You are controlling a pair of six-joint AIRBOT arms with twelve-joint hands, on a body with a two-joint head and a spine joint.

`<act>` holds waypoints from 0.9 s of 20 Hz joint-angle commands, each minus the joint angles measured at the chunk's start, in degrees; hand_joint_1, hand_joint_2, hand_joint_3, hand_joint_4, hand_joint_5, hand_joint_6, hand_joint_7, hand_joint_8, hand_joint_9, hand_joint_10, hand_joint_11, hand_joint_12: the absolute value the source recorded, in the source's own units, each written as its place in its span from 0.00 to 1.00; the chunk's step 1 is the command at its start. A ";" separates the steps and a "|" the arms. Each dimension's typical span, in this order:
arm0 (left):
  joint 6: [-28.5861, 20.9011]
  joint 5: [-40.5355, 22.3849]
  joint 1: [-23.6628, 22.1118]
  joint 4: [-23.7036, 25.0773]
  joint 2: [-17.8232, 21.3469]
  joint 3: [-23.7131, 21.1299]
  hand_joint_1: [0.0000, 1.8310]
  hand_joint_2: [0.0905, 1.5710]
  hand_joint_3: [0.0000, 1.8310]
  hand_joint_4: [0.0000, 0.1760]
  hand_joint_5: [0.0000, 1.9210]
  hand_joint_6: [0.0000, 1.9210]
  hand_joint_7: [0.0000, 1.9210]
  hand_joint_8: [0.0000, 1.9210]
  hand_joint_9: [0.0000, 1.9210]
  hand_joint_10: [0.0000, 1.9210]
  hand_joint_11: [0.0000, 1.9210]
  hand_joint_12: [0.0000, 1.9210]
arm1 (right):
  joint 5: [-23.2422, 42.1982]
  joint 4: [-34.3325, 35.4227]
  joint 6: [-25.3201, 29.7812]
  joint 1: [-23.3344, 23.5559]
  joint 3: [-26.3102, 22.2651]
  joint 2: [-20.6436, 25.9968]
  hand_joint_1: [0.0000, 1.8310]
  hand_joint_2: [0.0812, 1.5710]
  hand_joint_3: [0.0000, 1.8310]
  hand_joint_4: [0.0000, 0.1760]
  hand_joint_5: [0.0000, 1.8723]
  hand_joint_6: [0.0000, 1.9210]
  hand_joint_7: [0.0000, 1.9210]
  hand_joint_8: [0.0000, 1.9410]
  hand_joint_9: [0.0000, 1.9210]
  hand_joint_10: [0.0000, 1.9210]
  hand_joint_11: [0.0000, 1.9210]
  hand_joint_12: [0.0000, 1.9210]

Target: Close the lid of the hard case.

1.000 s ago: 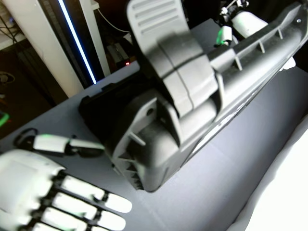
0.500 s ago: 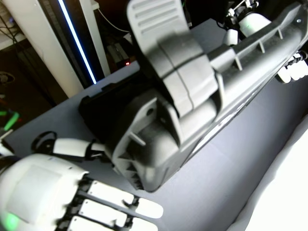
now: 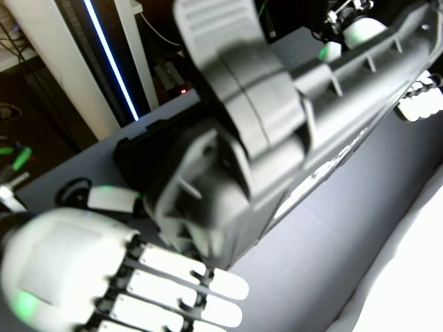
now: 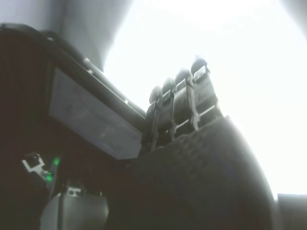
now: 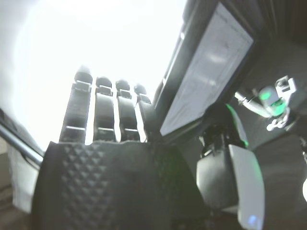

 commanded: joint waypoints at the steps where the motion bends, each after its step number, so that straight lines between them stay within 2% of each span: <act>1: -0.15 -9.60 0.24 0.55 1.10 -0.72 0.00 0.72 0.00 0.00 0.04 0.00 0.04 0.00 0.03 0.01 0.03 0.04 | 9.40 -1.71 0.27 0.04 -0.78 0.22 0.06 0.76 0.00 0.00 0.06 0.00 0.05 0.00 0.05 0.00 0.06 0.05; 5: -1.56 -14.57 4.68 1.89 3.89 -4.85 0.00 0.71 0.00 0.00 0.05 0.00 0.05 0.00 0.05 0.01 0.05 0.06 | 14.81 -1.53 0.27 -4.15 -4.43 2.08 0.04 0.76 0.00 0.00 0.06 0.00 0.06 0.00 0.06 0.00 0.06 0.06; 7: -2.60 -16.82 6.45 2.26 5.13 -6.27 0.00 0.71 0.00 0.00 0.05 0.00 0.06 0.01 0.05 0.01 0.04 0.06 | 17.13 -1.25 0.27 -6.25 -5.95 2.85 0.02 0.76 0.00 0.18 0.06 0.00 0.06 0.00 0.07 0.00 0.06 0.06; 9: -4.24 -18.95 8.23 2.80 6.34 -7.36 0.00 0.72 0.00 0.00 0.05 0.00 0.06 0.00 0.04 0.00 0.03 0.05 | 18.90 -0.93 0.27 -8.03 -7.05 3.37 0.02 0.77 0.00 0.23 0.06 0.00 0.06 0.00 0.06 0.00 0.05 0.06; 10: -4.59 -19.95 9.14 2.88 6.94 -8.01 0.00 0.73 0.00 0.00 0.05 0.00 0.05 0.00 0.04 0.00 0.02 0.05 | 19.73 -0.84 0.27 -8.82 -7.50 3.55 0.03 0.77 0.00 0.19 0.06 0.00 0.06 0.00 0.05 0.00 0.04 0.05; 11: -4.59 -21.00 10.17 2.89 7.62 -8.85 0.00 0.73 0.00 0.00 0.05 0.00 0.05 0.00 0.04 0.00 0.03 0.05 | 20.55 -0.75 0.29 -9.84 -8.09 3.83 0.04 0.76 0.00 0.10 0.06 0.00 0.06 0.00 0.05 0.00 0.04 0.05; 12: -4.59 -21.74 10.84 2.89 8.11 -9.46 0.00 0.72 0.00 0.00 0.04 0.00 0.05 0.00 0.04 0.00 0.02 0.05 | 21.44 -0.63 0.34 -10.81 -8.63 4.08 0.03 0.75 0.00 0.17 0.06 0.00 0.06 0.00 0.06 0.00 0.05 0.06; 13: -4.59 -22.38 11.52 2.96 8.53 -9.99 0.00 0.72 0.00 0.00 0.04 0.00 0.05 0.00 0.04 0.00 0.02 0.05 | 22.29 -0.54 0.40 -11.79 -9.21 4.39 0.07 0.78 0.00 0.03 0.06 0.00 0.06 0.00 0.06 0.00 0.05 0.06; 14: -4.59 -22.85 12.18 3.01 8.91 -10.42 0.00 0.71 0.00 0.00 0.04 0.00 0.05 0.00 0.04 0.00 0.02 0.05 | 23.10 -0.33 0.44 -12.84 -9.69 4.61 0.10 0.81 0.00 0.00 0.06 0.00 0.06 0.00 0.08 0.00 0.07 0.09; 15: -4.59 -23.49 13.10 3.02 9.38 -10.92 0.00 0.70 0.00 0.00 0.05 0.00 0.05 0.00 0.05 0.00 0.03 0.06 | 23.99 0.01 0.49 -14.06 -10.10 4.82 0.12 0.83 0.00 0.00 0.06 0.00 0.06 0.00 0.08 0.00 0.07 0.09; 17: -4.61 -24.18 14.36 3.01 10.09 -11.67 0.00 0.71 0.00 0.00 0.05 0.00 0.05 0.00 0.06 0.01 0.04 0.06 | 24.47 0.17 0.65 -15.25 -10.53 5.16 0.13 0.84 0.00 0.00 0.04 0.00 0.04 0.00 0.06 0.00 0.01 0.19; 18: -4.64 -24.48 15.26 3.01 10.74 -12.23 0.00 0.72 0.00 0.00 0.05 0.00 0.05 0.00 0.05 0.00 0.03 0.06 | 24.47 0.17 0.89 -15.92 -10.77 5.42 0.16 0.85 0.00 0.00 0.03 0.00 0.03 0.00 0.04 0.00 0.00 0.18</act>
